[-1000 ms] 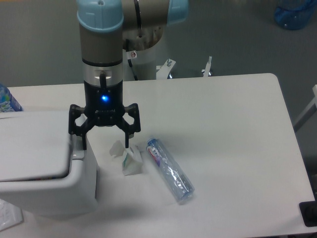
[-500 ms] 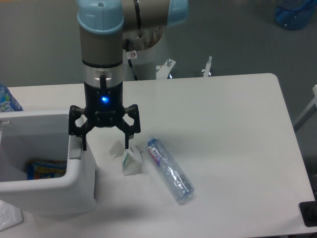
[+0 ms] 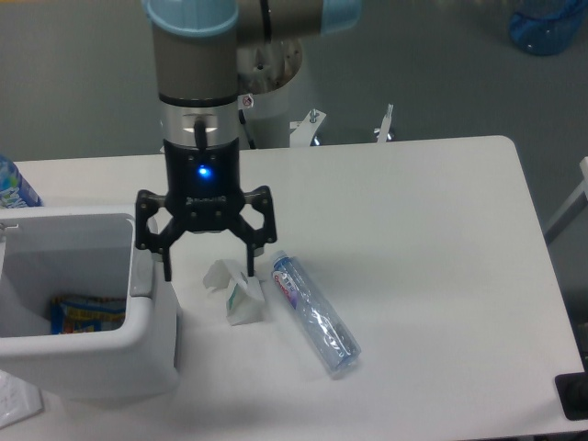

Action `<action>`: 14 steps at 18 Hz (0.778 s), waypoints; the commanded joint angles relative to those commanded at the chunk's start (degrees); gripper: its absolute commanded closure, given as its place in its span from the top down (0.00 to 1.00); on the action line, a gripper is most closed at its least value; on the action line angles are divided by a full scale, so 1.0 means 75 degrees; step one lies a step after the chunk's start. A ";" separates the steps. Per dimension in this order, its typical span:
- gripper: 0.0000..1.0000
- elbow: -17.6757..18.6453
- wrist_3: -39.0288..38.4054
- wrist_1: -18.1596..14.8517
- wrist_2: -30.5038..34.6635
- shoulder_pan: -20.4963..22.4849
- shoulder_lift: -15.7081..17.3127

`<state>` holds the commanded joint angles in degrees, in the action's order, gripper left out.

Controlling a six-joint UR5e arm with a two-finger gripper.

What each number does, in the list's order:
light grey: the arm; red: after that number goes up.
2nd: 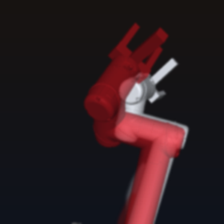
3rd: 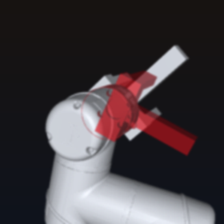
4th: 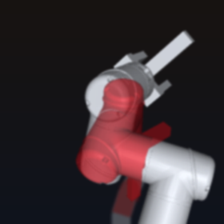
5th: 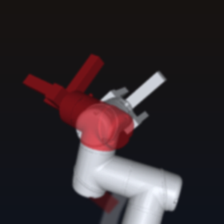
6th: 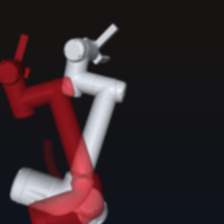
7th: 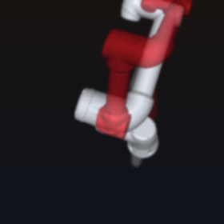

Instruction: Open the trash can

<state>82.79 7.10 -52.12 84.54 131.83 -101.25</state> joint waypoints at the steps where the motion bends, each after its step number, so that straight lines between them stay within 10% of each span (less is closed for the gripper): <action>1: 1.00 0.0000 0.0211 -0.0035 0.0210 0.0059 0.0000; 14: 1.00 0.0152 0.3119 -0.1219 0.1771 0.1090 0.0059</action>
<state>83.94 30.49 -61.26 97.82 140.01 -100.81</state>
